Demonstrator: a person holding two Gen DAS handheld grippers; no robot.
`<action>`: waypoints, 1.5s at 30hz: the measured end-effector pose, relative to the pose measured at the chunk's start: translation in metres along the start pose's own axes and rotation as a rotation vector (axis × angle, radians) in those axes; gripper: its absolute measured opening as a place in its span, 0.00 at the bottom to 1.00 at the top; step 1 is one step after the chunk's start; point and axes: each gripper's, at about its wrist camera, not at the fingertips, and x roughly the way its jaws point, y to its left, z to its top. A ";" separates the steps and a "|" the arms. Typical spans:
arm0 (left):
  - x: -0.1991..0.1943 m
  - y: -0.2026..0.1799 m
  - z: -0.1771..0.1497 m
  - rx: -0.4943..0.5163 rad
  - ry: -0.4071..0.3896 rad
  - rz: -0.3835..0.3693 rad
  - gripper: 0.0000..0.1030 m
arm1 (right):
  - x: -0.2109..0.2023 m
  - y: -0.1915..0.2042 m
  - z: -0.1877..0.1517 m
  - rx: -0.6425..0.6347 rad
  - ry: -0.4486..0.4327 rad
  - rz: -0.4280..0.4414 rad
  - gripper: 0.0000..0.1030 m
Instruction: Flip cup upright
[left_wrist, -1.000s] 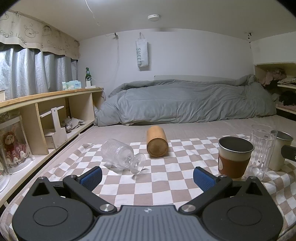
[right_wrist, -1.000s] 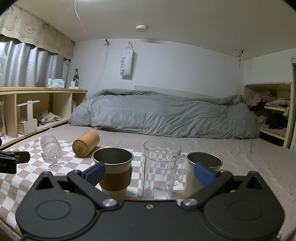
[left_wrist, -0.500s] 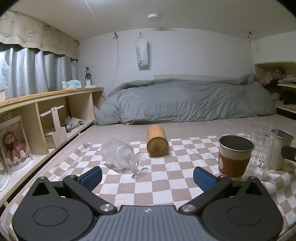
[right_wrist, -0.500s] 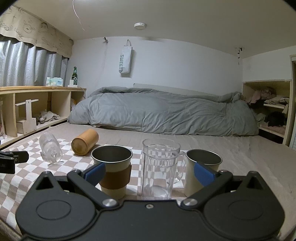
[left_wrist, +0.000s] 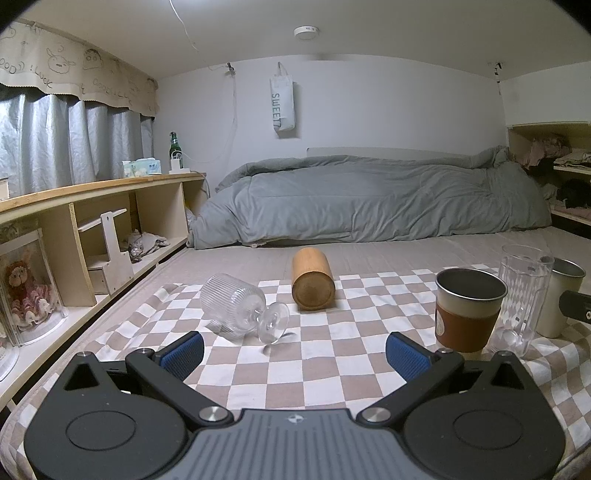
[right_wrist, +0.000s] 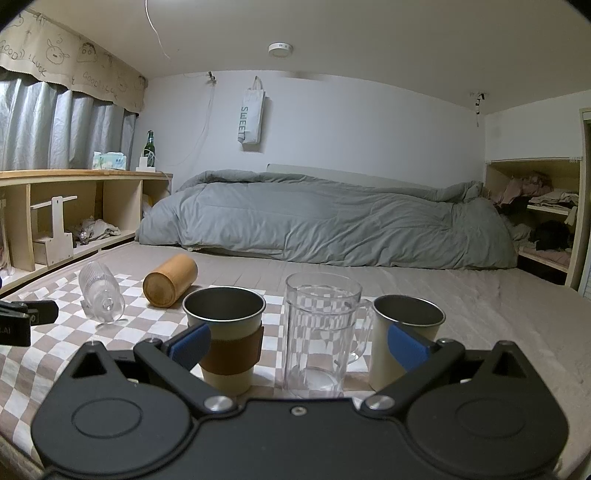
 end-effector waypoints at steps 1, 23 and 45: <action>0.000 0.000 0.000 0.000 0.000 0.000 1.00 | 0.000 0.000 0.000 0.000 0.000 0.000 1.00; 0.001 -0.001 0.000 0.001 0.001 0.000 1.00 | 0.002 0.001 -0.002 0.000 0.005 0.001 1.00; 0.003 -0.003 -0.001 0.002 0.003 -0.002 1.00 | 0.002 0.002 -0.002 0.000 0.006 0.001 1.00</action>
